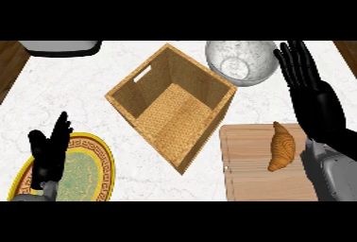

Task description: Pick the croissant from the cutting board and place it in the basket

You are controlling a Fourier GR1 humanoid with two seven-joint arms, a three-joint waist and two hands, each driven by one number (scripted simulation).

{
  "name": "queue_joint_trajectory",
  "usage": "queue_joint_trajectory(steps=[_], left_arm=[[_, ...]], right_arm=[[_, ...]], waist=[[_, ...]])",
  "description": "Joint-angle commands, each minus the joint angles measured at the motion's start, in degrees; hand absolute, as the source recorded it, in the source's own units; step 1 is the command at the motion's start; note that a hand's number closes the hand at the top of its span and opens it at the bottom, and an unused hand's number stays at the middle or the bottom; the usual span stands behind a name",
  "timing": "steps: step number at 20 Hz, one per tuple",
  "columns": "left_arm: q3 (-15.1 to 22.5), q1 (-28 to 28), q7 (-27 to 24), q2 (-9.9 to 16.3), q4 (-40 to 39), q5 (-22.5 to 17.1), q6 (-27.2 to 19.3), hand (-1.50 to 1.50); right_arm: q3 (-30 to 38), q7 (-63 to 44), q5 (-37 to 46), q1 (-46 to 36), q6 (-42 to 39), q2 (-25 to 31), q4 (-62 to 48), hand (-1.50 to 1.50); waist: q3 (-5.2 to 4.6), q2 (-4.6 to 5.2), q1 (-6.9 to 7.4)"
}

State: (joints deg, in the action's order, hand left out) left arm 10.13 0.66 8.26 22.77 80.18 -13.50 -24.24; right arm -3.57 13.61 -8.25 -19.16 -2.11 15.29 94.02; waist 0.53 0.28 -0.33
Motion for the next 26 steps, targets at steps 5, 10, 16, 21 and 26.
queue_joint_trajectory(steps=[5, 10, 16, 21, 26], left_arm=[[2.26, 10.02, -8.24, 7.71, 6.91, 7.32, 6.73, 0.0], [3.86, 13.74, -9.61, 7.47, 7.05, 6.05, 11.94, 0.0], [1.85, 14.63, -8.43, 8.65, 6.9, 5.38, 12.66, 0.0], [2.19, 11.76, -9.92, 9.04, 6.38, 6.32, 12.33, 0.0], [2.65, 11.68, -9.73, 8.78, 5.92, 5.69, 13.54, 0.0]], right_arm=[[-4.99, -12.97, 4.3, -1.27, 0.54, -0.67, -12.57, 1.5], [-9.88, -10.17, 4.07, -1.15, 16.0, -14.86, -19.38, 1.5], [-16.26, -19.03, 24.79, -5.6, 33.6, -11.57, -18.58, -1.5], [-16.51, -36.93, 36.34, -12.19, 26.17, 3.36, -20.59, -1.5], [-22.71, -49.4, 38.46, -18.33, 3.74, 12.09, -23.44, -1.5]], waist=[[-0.61, 0.14, 1.44], [-0.57, 0.45, 1.91], [-0.86, -0.43, 0.8], [-1.56, -1.46, 0.11], [-1.62, -1.37, 0.39]])
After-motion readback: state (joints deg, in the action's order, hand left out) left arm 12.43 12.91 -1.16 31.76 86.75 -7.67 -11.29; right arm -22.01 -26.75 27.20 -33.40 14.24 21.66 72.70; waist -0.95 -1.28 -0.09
